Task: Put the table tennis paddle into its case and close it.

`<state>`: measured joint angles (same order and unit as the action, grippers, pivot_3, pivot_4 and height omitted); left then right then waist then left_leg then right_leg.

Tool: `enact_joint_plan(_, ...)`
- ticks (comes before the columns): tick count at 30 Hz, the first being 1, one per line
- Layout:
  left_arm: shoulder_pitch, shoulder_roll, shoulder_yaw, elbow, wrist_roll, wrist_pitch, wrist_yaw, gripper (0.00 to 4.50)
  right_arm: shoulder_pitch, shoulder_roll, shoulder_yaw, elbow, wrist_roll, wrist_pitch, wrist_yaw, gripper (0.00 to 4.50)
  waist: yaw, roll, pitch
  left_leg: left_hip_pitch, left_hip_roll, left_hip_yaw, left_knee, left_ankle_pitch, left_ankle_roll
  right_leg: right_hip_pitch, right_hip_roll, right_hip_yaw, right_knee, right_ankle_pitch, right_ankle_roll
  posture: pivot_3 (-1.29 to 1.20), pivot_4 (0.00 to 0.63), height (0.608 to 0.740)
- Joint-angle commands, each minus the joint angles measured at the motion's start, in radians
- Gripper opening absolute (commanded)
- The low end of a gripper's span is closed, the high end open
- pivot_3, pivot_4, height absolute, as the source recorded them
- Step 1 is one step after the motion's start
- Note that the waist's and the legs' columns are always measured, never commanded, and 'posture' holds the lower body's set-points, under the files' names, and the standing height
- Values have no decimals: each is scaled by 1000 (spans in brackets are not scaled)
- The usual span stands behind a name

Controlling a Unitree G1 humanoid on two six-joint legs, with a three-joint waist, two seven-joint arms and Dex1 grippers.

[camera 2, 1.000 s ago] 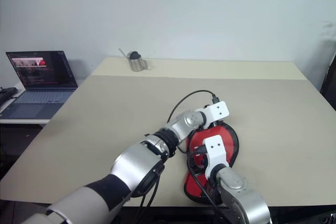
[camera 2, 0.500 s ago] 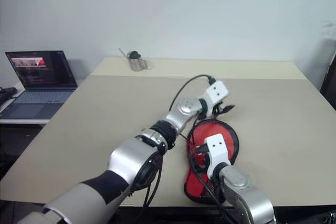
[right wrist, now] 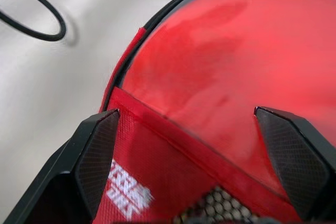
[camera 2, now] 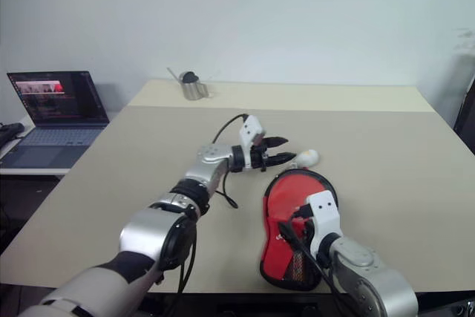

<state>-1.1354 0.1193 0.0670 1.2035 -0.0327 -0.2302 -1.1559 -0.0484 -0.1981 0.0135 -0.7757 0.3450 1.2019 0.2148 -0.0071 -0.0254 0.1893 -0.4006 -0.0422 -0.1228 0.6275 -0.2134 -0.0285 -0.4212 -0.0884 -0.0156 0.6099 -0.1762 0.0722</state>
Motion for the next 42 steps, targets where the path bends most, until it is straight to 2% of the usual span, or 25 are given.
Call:
enact_joint_plan(1,41,29,-8,-118,-47,34,-111,2820,-7,-30,-84,-101,55,32,27,4500,0,0,0,0,0,0,0,0,0,0,0,0,0,0,0,0,150,740)
enact_joint_plan(8,203,119,-62,-362,-71,145,-200,2820,-12,-73,-278,-171,152,91,74,4500,-1,0,0,0,1,0,0,0,0,0,1,1,0,0,0,0,150,740)
enact_joint_plan(11,242,144,-72,-434,-78,184,-189,2820,-17,-86,-324,-98,126,66,50,4500,1,0,0,0,1,0,0,0,0,0,1,0,1,-1,-1,0,150,740)
enact_joint_plan(22,279,151,-118,-568,-124,279,-210,2820,-132,-131,-226,299,29,-183,57,4500,-2,0,0,1,0,2,0,0,0,0,1,2,1,-2,-3,0,150,740)
enact_joint_plan(31,321,252,-187,-677,-157,339,-365,2820,-162,-153,-194,445,40,-264,117,4500,-5,1,1,1,0,2,0,0,0,0,1,3,1,-3,-5,0,150,740)
enact_joint_plan(35,328,307,-209,-696,-171,346,-432,2872,-171,-154,-177,460,43,-274,131,3230,-11,1,1,1,1,2,0,0,0,0,1,3,1,-3,-6,0,150,740)
enact_joint_plan(42,299,344,-211,-642,-182,320,-434,2872,-167,-131,-170,451,68,-256,142,787,-19,1,1,1,1,1,0,0,0,0,1,3,1,-3,-6,0,150,740)
